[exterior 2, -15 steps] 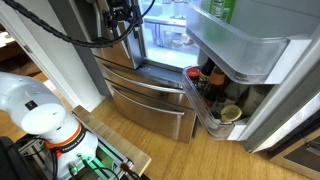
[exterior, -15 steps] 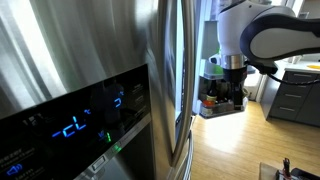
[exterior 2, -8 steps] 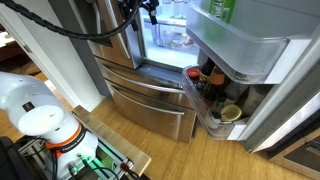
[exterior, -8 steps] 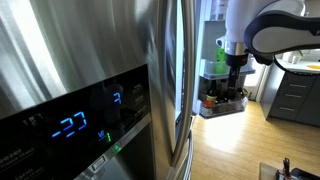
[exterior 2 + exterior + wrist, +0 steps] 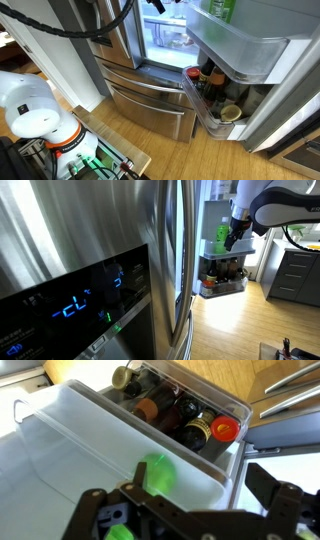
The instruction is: Take the green bottle from the refrigerator door and place it in front of the vegetable drawer
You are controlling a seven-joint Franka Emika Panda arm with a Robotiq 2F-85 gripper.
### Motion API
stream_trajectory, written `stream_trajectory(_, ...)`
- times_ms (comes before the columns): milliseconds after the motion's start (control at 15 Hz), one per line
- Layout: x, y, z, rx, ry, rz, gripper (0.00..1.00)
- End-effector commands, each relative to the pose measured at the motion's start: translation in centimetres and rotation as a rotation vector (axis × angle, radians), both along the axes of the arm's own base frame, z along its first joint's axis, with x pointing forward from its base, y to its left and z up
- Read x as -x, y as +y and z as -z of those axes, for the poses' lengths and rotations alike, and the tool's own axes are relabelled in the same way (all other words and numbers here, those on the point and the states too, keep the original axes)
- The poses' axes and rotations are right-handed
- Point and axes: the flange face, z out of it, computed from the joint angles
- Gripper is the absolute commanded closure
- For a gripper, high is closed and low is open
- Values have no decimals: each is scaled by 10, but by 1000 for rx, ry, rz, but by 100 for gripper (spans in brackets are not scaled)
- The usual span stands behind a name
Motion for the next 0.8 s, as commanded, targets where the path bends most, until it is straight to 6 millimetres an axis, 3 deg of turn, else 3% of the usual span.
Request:
stream_trajectory(0, 2, -15, -12, 31, -140, 137, 0)
stream_trajectory(600, 2, -16, -15, 33, -169, 156, 0)
stream_trajectory(733, 6, -24, -16, 36, -161, 173, 0)
